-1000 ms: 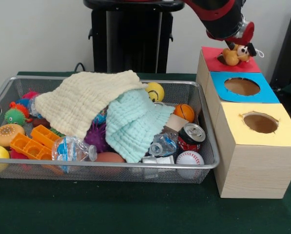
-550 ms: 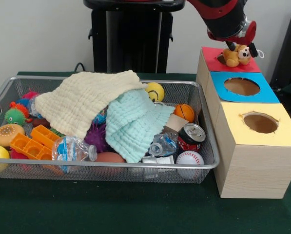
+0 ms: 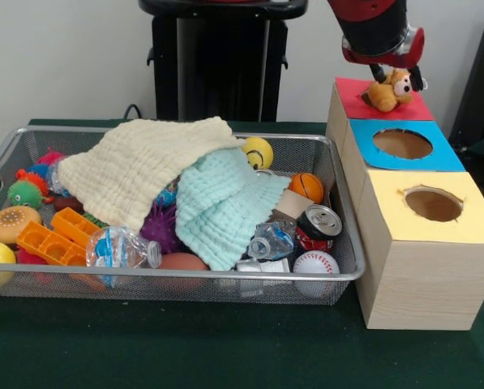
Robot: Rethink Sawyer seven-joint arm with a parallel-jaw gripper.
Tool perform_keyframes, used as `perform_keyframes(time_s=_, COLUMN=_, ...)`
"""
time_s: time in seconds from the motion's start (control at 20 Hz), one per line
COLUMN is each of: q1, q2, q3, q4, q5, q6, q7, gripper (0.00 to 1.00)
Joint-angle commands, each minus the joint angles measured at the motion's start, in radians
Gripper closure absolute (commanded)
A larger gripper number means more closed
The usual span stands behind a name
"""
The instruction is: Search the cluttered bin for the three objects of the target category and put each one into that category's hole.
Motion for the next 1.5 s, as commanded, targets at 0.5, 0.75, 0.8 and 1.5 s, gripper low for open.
perform_keyframes(time_s=0.5, q1=0.022, q2=-0.052, q3=-0.063, q4=-0.159, q5=-0.107, q6=0.125, q7=0.245, gripper=0.0)
perform_keyframes(time_s=0.75, q1=0.025, q2=-0.048, q3=-0.078, q4=-0.176, q5=-0.115, q6=0.146, q7=0.253, gripper=0.0)
perform_keyframes(time_s=0.8, q1=0.026, q2=-0.048, q3=-0.081, q4=-0.176, q5=-0.115, q6=0.147, q7=0.253, gripper=0.0)
perform_keyframes(time_s=1.5, q1=0.065, q2=-0.108, q3=-0.129, q4=-0.12, q5=-0.115, q6=0.144, q7=0.255, gripper=0.0)
